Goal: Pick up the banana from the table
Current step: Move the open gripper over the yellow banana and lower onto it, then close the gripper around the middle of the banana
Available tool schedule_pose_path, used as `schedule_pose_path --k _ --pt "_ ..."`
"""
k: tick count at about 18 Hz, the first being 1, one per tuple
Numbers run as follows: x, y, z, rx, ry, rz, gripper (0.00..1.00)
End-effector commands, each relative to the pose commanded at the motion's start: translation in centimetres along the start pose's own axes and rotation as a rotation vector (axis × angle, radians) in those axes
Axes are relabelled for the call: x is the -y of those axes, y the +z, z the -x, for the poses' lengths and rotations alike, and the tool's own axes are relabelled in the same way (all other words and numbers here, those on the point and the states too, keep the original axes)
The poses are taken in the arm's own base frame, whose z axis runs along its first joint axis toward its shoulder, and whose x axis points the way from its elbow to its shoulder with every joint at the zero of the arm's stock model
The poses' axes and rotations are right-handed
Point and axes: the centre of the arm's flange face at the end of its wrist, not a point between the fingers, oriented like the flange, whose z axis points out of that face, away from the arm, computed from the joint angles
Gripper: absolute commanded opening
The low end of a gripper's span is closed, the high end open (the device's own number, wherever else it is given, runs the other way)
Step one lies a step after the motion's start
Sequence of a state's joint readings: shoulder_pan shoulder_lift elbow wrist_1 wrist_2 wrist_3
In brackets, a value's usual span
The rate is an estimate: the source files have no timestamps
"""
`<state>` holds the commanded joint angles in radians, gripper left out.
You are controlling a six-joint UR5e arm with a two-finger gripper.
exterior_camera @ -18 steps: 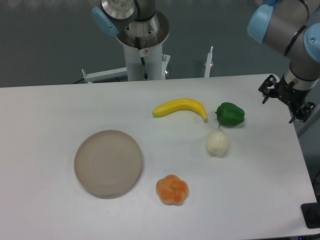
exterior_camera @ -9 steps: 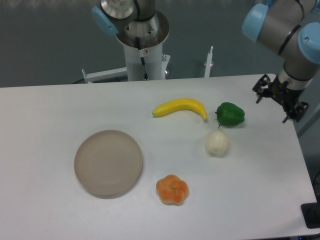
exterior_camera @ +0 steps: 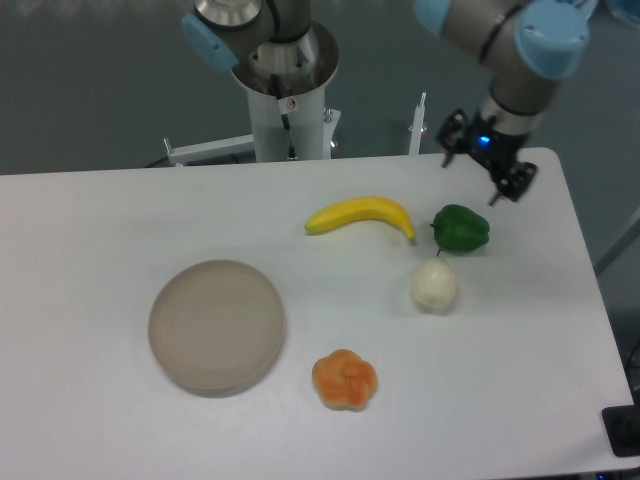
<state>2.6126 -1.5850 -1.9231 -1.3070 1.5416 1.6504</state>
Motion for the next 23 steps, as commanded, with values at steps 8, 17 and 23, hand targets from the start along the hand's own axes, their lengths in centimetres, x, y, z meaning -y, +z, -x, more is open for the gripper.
schedule_pose_path --k 8,17,23 --pt "4.6 5.8 -3.5 0.055 0.100 -0.008 1.00" --pt "4.7 10.7 -4.3 0.073 0.109 -0.004 1.00" --pt "4.6 13.8 -3.8 0.007 0.107 -0.006 1.00"
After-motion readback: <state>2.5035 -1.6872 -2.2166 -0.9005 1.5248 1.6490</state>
